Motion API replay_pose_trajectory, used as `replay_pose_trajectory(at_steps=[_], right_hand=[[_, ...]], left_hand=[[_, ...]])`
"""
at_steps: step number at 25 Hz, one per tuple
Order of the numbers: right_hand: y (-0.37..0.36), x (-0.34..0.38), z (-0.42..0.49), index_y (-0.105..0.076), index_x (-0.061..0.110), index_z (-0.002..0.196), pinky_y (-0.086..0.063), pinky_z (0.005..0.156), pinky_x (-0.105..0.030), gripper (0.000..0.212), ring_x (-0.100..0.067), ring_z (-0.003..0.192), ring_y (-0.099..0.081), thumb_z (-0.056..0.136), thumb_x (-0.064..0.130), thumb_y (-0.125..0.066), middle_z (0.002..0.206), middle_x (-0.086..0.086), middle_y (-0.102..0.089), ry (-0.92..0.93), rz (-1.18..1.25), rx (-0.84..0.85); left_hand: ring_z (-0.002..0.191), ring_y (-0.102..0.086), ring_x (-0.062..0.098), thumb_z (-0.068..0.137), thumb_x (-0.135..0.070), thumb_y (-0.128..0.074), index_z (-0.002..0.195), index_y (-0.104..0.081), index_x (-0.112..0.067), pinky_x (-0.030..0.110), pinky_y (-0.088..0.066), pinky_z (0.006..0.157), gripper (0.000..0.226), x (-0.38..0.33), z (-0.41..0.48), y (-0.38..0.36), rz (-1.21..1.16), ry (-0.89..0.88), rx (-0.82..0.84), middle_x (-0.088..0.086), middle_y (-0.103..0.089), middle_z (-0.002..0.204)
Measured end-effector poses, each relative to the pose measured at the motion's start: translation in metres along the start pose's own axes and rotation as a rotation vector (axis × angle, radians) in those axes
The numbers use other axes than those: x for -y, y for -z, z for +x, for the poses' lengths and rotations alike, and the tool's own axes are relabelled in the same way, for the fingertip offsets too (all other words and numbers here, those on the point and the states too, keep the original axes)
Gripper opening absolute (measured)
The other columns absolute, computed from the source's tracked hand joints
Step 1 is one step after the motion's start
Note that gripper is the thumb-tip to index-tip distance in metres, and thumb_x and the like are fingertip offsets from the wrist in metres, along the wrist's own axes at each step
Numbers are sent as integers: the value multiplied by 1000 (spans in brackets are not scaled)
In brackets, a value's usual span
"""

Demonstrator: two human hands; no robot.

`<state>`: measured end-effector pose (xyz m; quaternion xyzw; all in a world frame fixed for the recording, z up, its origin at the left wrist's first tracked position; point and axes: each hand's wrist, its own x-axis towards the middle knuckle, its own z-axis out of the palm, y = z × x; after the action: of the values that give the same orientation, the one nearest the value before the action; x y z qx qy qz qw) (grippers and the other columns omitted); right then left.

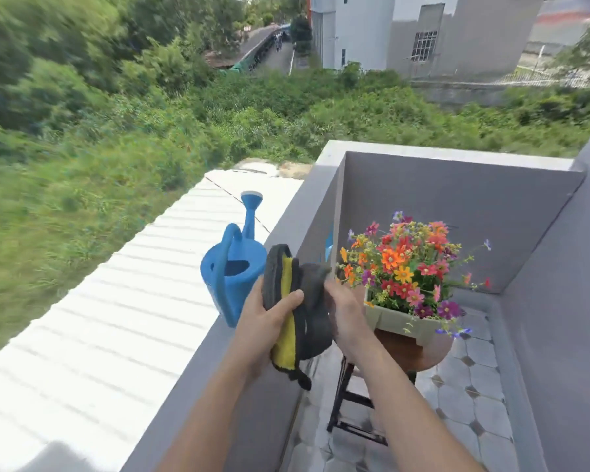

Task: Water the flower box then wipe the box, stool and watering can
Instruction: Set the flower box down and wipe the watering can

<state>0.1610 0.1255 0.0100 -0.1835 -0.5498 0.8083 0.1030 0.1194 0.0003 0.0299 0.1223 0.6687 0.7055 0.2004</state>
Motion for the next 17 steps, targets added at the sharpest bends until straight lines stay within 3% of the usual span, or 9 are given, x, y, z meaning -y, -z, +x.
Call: replay_pose_trajectory(at_steps=[2,4,6,9,12,14,17], right_hand=[[-16,43,3,-68,17,86,-49,72,-29,33,-15,80,-62,97,26,-39,77,2,-71,50,37,107],[-29,67,13,-68,20,92,-53,66,-26,23,-11,77,-66,93,32,-48,79,6,-71,165,-67,186],[-41,86,23,-67,21,99,-57,69,-27,15,-13,83,-69,90,29,-60,89,2,-72,269,-197,197],[-54,96,39,-71,22,95,-54,68,-30,10,-19,84,-67,89,20,-63,90,-5,-72,358,-270,163],[-69,76,63,-72,20,98,-54,76,-30,12,-15,85,-66,89,18,-63,90,-2,-72,409,-412,238],[-75,65,77,-71,23,99,-53,79,-26,14,-9,85,-65,90,21,-61,89,7,-72,469,-502,193],[-69,55,88,-68,27,100,-45,70,-21,15,-7,77,-58,92,29,-56,79,14,-65,564,-629,1]], left_hand=[[96,-69,22,79,-23,-72,105,-63,-26,42,-55,85,28,-37,10,10,6,-42,-7,5,-72,101],[93,-70,25,73,-31,-72,104,-65,-22,44,-55,83,33,-64,21,21,51,-98,-32,7,-73,99],[88,-71,24,70,-32,-74,100,-67,-19,41,-56,77,33,-82,33,31,97,-128,-71,5,-75,93],[68,-68,14,72,-28,-69,100,-61,-17,31,-49,64,32,-93,49,47,101,-46,-120,2,-72,79],[65,-63,11,86,-30,-54,93,-62,-17,27,-46,59,17,-74,64,60,120,18,-1,1,-65,75],[70,-67,9,95,-33,-50,102,-64,-19,22,-48,56,21,-62,69,65,171,22,95,-5,-71,79],[53,-62,8,97,-23,-48,93,-62,-13,24,-48,51,18,-58,75,85,197,38,-66,-6,-67,64]])
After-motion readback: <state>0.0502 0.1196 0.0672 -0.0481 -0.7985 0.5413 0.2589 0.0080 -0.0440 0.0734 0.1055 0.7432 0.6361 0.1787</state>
